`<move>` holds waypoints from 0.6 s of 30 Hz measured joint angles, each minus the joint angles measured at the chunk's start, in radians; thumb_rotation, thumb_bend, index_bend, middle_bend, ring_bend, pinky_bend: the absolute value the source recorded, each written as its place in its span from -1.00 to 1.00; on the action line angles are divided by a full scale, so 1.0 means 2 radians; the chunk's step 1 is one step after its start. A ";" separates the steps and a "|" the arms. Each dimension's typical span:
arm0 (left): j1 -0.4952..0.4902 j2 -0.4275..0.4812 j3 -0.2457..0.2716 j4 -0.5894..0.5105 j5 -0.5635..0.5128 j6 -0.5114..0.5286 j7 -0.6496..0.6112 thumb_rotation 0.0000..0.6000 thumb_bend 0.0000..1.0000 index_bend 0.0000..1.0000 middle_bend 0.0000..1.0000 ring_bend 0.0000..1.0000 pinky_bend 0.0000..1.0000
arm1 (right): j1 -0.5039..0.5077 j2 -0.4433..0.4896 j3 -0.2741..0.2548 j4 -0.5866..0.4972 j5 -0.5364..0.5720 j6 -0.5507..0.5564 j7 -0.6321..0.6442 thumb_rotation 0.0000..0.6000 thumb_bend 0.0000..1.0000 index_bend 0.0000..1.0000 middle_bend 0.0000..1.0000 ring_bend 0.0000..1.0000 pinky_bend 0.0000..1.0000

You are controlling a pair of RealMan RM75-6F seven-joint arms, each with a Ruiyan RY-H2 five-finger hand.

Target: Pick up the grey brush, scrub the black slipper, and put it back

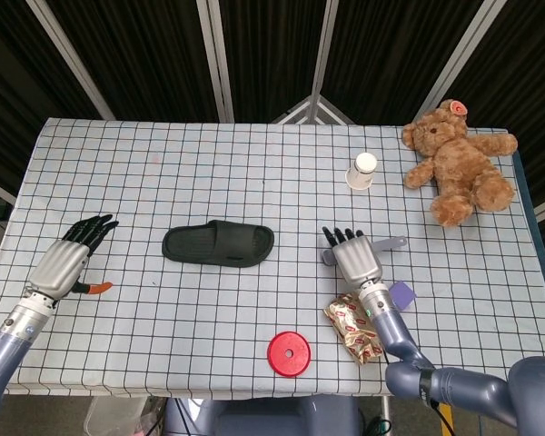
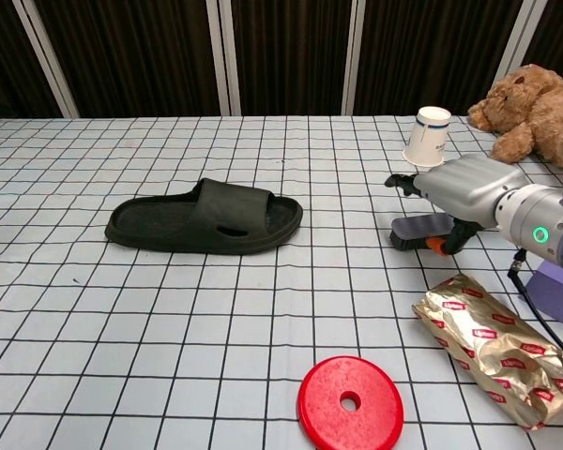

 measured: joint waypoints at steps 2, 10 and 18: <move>0.002 0.002 0.001 -0.003 0.003 0.005 0.000 1.00 -0.67 -1.00 -1.00 -1.00 -0.84 | -0.002 0.009 0.001 -0.020 -0.001 0.008 -0.004 1.00 0.00 -1.00 -0.75 -0.71 -0.52; 0.032 0.011 0.003 -0.019 0.012 0.063 0.012 1.00 -0.72 -1.00 -1.00 -1.00 -0.92 | -0.021 0.062 -0.005 -0.122 -0.019 0.056 -0.017 1.00 0.01 -1.00 -0.99 -1.00 -1.00; 0.112 0.000 0.012 -0.022 0.015 0.182 0.046 0.91 -0.79 -1.00 -1.00 -1.00 -0.93 | -0.108 0.133 -0.057 -0.202 -0.151 0.192 0.058 1.00 0.01 -1.00 -1.00 -1.00 -1.00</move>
